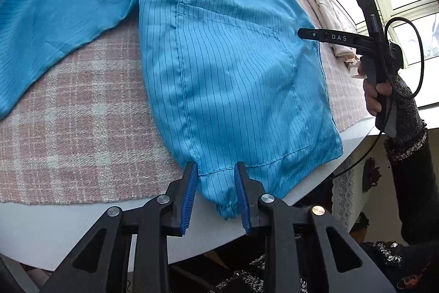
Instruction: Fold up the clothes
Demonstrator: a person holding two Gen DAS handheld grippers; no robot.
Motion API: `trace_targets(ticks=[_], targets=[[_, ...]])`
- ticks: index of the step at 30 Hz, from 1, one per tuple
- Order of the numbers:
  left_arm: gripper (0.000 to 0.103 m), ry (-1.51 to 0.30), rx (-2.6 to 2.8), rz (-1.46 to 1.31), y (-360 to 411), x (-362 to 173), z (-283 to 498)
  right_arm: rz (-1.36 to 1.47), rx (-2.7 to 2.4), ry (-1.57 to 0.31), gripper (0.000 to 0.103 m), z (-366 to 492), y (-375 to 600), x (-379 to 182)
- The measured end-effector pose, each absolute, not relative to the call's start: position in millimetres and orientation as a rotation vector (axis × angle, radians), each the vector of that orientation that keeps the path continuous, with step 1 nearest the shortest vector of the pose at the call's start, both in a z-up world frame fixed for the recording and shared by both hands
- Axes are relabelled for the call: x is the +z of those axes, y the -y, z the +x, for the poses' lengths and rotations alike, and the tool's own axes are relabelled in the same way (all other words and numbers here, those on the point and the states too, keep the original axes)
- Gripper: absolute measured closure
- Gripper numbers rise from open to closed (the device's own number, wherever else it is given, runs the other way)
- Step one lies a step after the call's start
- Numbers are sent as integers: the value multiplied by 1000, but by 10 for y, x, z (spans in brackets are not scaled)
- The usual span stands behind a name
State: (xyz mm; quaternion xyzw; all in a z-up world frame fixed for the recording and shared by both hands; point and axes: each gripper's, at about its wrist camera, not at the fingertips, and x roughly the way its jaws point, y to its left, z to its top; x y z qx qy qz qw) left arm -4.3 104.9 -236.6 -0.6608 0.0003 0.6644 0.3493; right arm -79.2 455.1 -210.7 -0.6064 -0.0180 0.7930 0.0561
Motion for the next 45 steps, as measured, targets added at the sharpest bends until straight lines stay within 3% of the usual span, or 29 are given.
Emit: trace_targets(ticks=[1, 2, 3, 10, 14, 16, 21, 25, 31, 35, 43, 45], targets=[[93, 6, 1726, -1708, -1051, -2358, -47, -1872, 2405, 44, 66, -821, -4562, -2157], [96, 19, 1732, -1696, -1052, -2323, -52, -1896, 2406, 40, 98, -832, -4567, -2181], [96, 31, 1736, -1681, -1057, -2277, -59, -1911, 2407, 44, 99, -836, -4574, -2187], [95, 49, 1758, -1584, -1191, -1989, -228, -1804, 2407, -90, 99, -712, -5144, -1945], [83, 74, 1768, -1617, -1048, -2062, -267, -1808, 2363, -195, 99, -709, -5423, -2014], [83, 78, 1762, -1652, -995, -2160, -246, -1829, 2345, -210, 99, -716, -5452, -2078], [83, 59, 1697, -1700, -1047, -2417, -90, -1805, 2301, 88, 94, -655, -5213, -2060], [83, 50, 1688, -1685, -1136, -2456, -48, -1698, 2365, 300, 71, -372, -4852, -1668], [83, 147, 1638, -1649, -1248, -2383, -166, -2055, 2725, 96, 60, 240, -3947, -1336], [83, 98, 1629, -1627, -1374, -2316, -260, -2241, 2792, 144, 60, 521, -3415, -1428], [83, 55, 1615, -1615, -1485, -2279, -332, -2313, 2735, 311, 60, 601, -3036, -1843], [77, 40, 1637, -1621, -1433, -2278, -302, -2273, 2696, 339, 67, 534, -3044, -1950]])
